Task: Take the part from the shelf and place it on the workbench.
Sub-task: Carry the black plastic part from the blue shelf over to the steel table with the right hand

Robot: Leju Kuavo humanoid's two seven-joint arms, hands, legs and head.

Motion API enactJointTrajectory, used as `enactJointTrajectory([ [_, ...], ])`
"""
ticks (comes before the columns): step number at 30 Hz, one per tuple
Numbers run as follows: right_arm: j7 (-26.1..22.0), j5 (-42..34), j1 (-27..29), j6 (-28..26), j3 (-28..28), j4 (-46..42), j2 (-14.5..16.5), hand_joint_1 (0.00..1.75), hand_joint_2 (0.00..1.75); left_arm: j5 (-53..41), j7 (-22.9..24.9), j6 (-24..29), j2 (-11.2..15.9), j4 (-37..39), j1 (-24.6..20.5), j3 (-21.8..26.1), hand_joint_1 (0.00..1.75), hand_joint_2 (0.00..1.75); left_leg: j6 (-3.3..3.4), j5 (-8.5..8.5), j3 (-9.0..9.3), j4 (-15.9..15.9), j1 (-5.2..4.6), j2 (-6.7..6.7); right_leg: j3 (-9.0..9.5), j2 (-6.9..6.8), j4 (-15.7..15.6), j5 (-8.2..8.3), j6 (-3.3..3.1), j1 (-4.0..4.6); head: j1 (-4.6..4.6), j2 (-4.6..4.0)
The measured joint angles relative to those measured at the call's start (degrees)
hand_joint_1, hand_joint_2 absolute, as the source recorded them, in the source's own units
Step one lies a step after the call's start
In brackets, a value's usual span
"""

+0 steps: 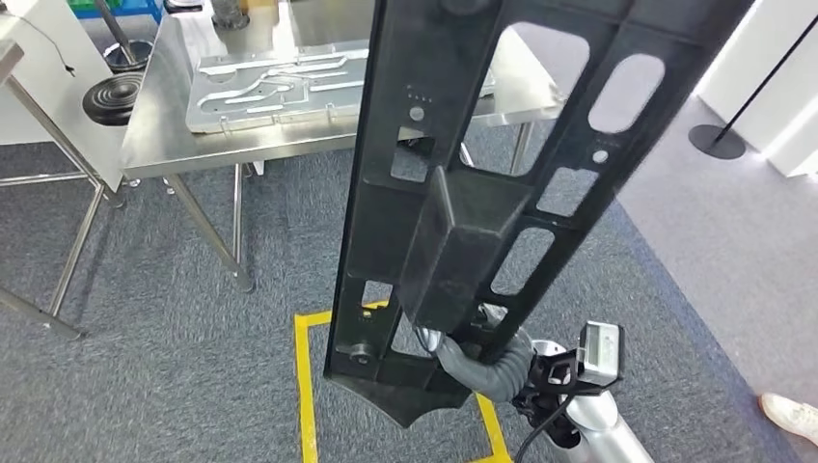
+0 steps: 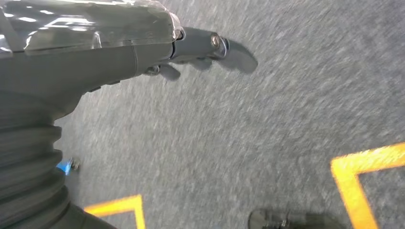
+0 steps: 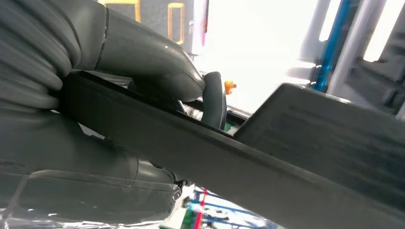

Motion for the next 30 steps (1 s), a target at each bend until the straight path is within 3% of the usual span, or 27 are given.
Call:
enactJointTrajectory([
  [2, -0.09, 0.03, 0.08, 0.02, -0.01, -0.24, 0.0, 1.75, 1.75, 0.04, -0.05, 0.03, 0.02, 0.0, -0.18, 0.01, 0.0, 1.75, 0.59, -1.26, 1.09, -1.49, -0.05, -0.07, -0.13, 0.0, 0.56, 0.3, 0.81, -0.08, -0.01, 0.0],
  [4, -0.12, -0.01, 0.07, 0.07, -0.05, -0.41, -0.01, 1.75, 1.75, 0.1, -0.18, 0.05, 0.04, -0.01, -0.22, 0.04, 0.0, 1.75, 1.14, -1.69, 2.29, -2.59, 0.27, -0.2, -2.05, -0.13, 4.15, 1.36, 1.57, -0.15, 0.01, 0.0],
  [6, -0.16, -0.07, 0.08, 0.08, -0.08, -0.45, -0.01, 1.75, 1.75, 0.13, -0.33, 0.05, 0.07, -0.01, -0.28, 0.05, 0.0, 1.75, 1.48, -2.34, 3.76, -3.34, 0.49, -0.25, -6.56, -0.25, 10.51, 0.86, 2.07, -0.38, 0.02, 0.0],
  [8, -0.16, -0.08, 0.17, 0.09, -0.06, -0.44, -0.01, 1.75, 1.75, 0.14, -0.38, 0.04, 0.06, 0.01, -0.27, 0.06, 0.0, 1.75, 1.55, -3.36, 5.11, -3.51, 0.53, -0.3, -11.84, -0.34, 16.11, -1.98, 2.42, -0.7, 0.02, 0.01],
  [9, -0.15, -0.08, 0.22, 0.1, -0.06, -0.43, -0.01, 1.75, 1.75, 0.15, -0.37, 0.03, 0.05, 0.01, -0.19, 0.07, 0.0, 1.75, 1.48, -3.98, 5.91, -3.51, 0.56, -0.35, -13.83, -0.41, 17.26, -3.07, 2.55, -0.83, 0.02, 0.01],
  [10, -0.14, -0.08, 0.25, 0.11, -0.05, -0.43, -0.01, 1.75, 1.75, 0.16, -0.34, 0.03, 0.05, 0.01, -0.13, 0.09, 0.0, 1.75, 1.37, -4.65, 6.82, -3.51, 0.6, -0.41, -14.88, -0.49, 16.65, -3.07, 2.62, -0.93, 0.02, 0.01],
  [11, -0.14, -0.09, 0.25, 0.11, -0.06, -0.43, -0.01, 1.75, 1.75, 0.18, -0.32, 0.03, 0.05, 0.01, -0.1, 0.12, 0.0, 1.75, 1.22, -5.36, 7.83, -3.51, 0.64, -0.47, -15.09, -0.57, 14.41, -1.67, 2.62, -0.98, 0.02, 0.0],
  [14, -0.12, -0.06, 0.3, 0.12, -0.09, -0.38, -0.01, 1.75, 1.75, 0.25, -0.23, 0.03, 0.03, 0.01, -0.16, 0.18, 0.0, 1.75, 0.47, -7.5, 10.57, -3.49, 0.61, -0.58, -13.49, -0.93, 4.61, 7.82, 2.05, -0.77, 0.04, 0.0],
  [15, -0.14, -0.05, 0.33, 0.13, -0.1, -0.36, -0.01, 1.75, 1.75, 0.28, -0.19, 0.02, 0.03, 0.01, -0.22, 0.2, 0.0, 1.75, 0.07, -8.06, 10.97, -3.57, 0.58, -0.57, -13.23, -0.98, 3.11, 9.87, 1.6, -0.57, 0.04, 0.0],
  [16, -0.16, -0.04, 0.36, 0.16, -0.13, -0.35, -0.02, 1.75, 1.75, 0.33, -0.15, 0.01, 0.04, 0.01, -0.27, 0.23, 0.0, 1.75, -0.35, -8.29, 11.21, -3.48, 0.54, -0.54, -13.22, -0.96, 2.79, 10.51, 1.1, -0.39, 0.03, 0.0],
  [18, -0.22, -0.04, 0.35, 0.26, -0.19, -0.4, -0.01, 1.75, 1.75, 0.42, -0.1, 0.01, 0.05, 0.01, -0.39, 0.27, 0.0, 1.75, -1.06, -8.18, 11.09, -2.73, 0.61, -0.45, -12.84, -0.77, 2.57, 10.25, 0.22, -0.3, 0.0, 0.0],
  [20, -0.27, -0.05, 0.28, 0.36, -0.21, -0.43, 0.02, 1.75, 1.75, 0.48, -0.1, 0.01, 0.05, 0.02, -0.47, 0.3, 0.0, 1.75, -1.49, -8.54, 9.62, 0.68, 0.71, -0.41, -12.08, -0.68, 2.06, 9.9, -0.49, -0.36, 0.0, 0.0],
  [23, -0.3, -0.03, 0.24, 0.38, -0.21, -0.42, 0.1, 1.75, 1.75, 0.48, -0.07, -0.09, 0.05, 0.02, -0.48, 0.32, 0.0, 1.75, -1.84, -13.39, 3.55, 10.61, 0.75, -0.4, -11.43, -0.65, 1.86, 9.29, -1.25, -0.13, 0.0, 0.0],
  [24, -0.3, 0.02, 0.25, 0.38, -0.21, -0.41, 0.11, 1.75, 1.75, 0.47, -0.02, -0.13, 0.05, 0.02, -0.44, 0.34, 0.0, 1.75, -1.84, -14.48, 1.82, 12.72, 0.74, -0.4, -11.27, -0.6, 1.86, 9.11, -1.39, 0.03, 0.0, 0.0],
  [25, -0.3, 0.07, 0.26, 0.39, -0.21, -0.41, 0.12, 1.75, 1.75, 0.49, 0.04, -0.14, 0.05, 0.02, -0.4, 0.39, 0.0, 1.75, -1.76, -14.23, 0.95, 12.97, 0.72, -0.4, -11.06, -0.53, 1.87, 8.94, -1.48, 0.2, 0.0, 0.0],
  [26, -0.3, 0.14, 0.26, 0.39, -0.21, -0.41, 0.13, 1.75, 1.75, 0.5, 0.1, -0.14, 0.06, 0.02, -0.39, 0.44, 0.0, 1.75, -1.54, -12.55, 1.05, 11.19, 0.65, -0.4, -10.78, -0.47, 1.88, 8.78, -1.52, 0.38, 0.0, 0.0],
  [28, -0.29, 0.25, 0.2, 0.4, -0.21, -0.41, 0.2, 1.75, 1.75, 0.52, 0.16, -0.15, 0.14, 0.01, -0.41, 0.54, 0.0, 1.75, -0.63, -7.46, 3.22, 3.81, 0.29, -0.38, -10.17, -0.4, 1.89, 8.5, -1.5, 0.65, 0.01, 0.0],
  [30, -0.24, 0.31, 0.13, 0.39, -0.21, -0.4, 0.33, 1.75, 1.75, 0.51, 0.16, -0.17, 0.3, 0.0, -0.48, 0.6, 0.0, 1.75, 0.28, -5.94, 4.65, -1.17, -0.21, -0.39, -10.04, -0.34, 1.95, 8.37, -1.15, 0.78, 0.01, 0.0],
])
